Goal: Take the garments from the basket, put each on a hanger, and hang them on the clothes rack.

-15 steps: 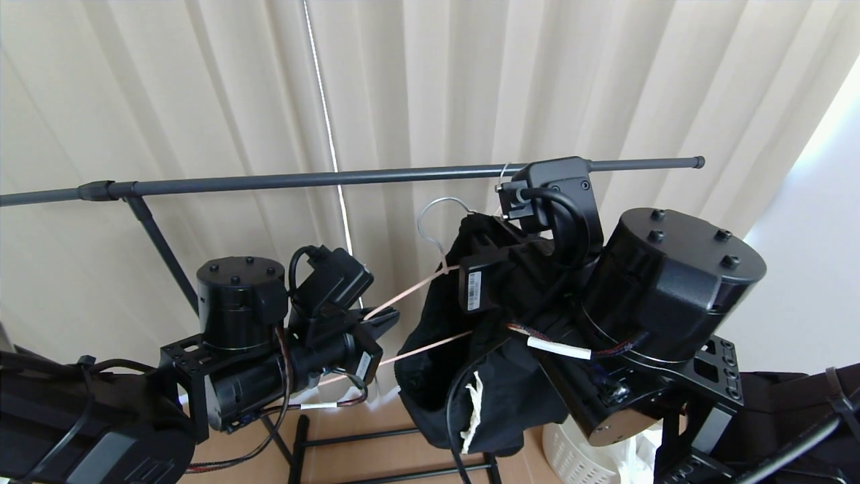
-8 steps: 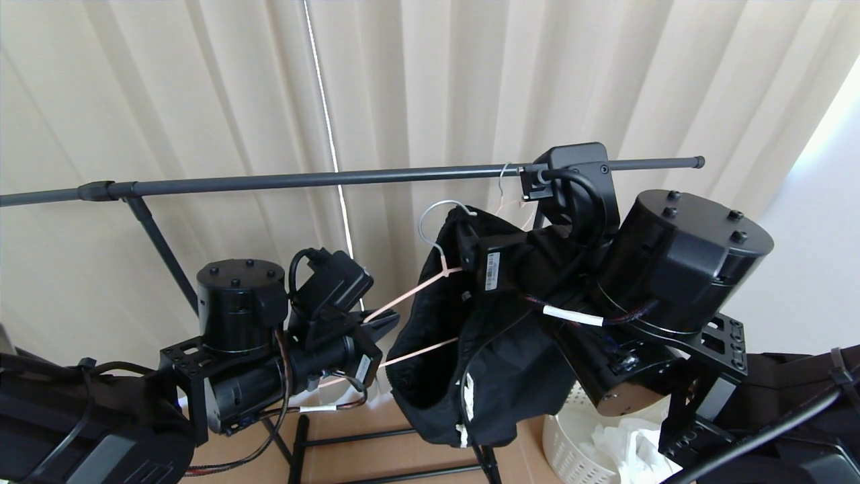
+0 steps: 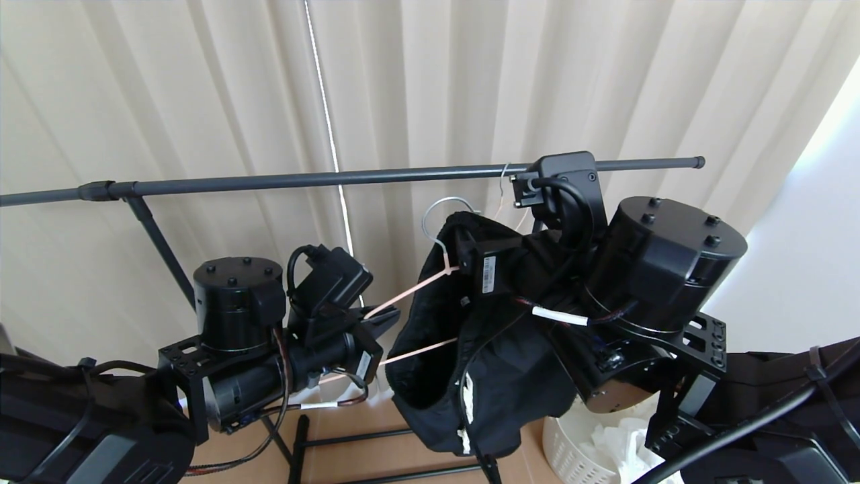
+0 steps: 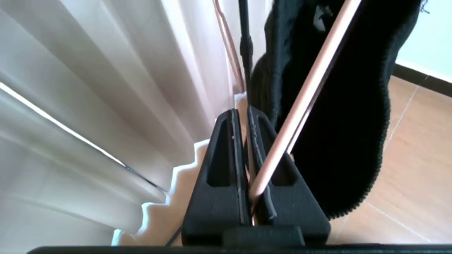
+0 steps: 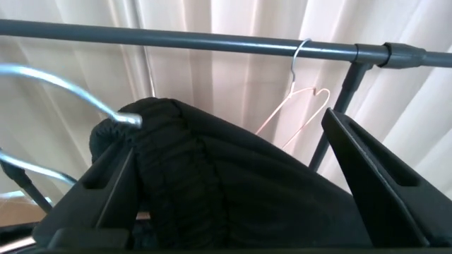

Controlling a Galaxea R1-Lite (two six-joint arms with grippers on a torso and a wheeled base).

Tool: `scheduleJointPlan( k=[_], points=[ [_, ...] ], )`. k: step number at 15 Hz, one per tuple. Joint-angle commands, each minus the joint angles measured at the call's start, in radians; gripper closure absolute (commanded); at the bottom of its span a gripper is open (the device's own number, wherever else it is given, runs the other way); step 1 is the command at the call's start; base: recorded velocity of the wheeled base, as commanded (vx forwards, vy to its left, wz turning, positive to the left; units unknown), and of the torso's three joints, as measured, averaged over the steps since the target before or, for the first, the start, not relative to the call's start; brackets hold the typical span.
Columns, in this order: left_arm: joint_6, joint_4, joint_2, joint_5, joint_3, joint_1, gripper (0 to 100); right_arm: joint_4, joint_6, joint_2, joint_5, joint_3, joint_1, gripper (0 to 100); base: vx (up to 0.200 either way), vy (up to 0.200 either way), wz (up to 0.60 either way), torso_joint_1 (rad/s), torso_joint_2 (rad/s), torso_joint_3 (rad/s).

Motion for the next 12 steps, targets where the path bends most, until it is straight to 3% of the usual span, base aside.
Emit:
scheduleJointPlan(
  k=[1, 12],
  points=[
    [-0.002, -0.003, 0.002, 0.002, -0.002, 0.002, 100, 0.0, 0.001, 0.019, 0.0, 0.002, 0.002, 0, 0.0, 0.0, 0.0, 0.0, 0.0, 0.0],
    [-0.073, -0.003, 0.028, 0.005, -0.052, 0.032, 100, 0.0, 0.001, 0.008, -0.002, 0.006, 0.005, 0, 0.0, 0.0, 0.0, 0.0, 0.0, 0.0]
  ],
)
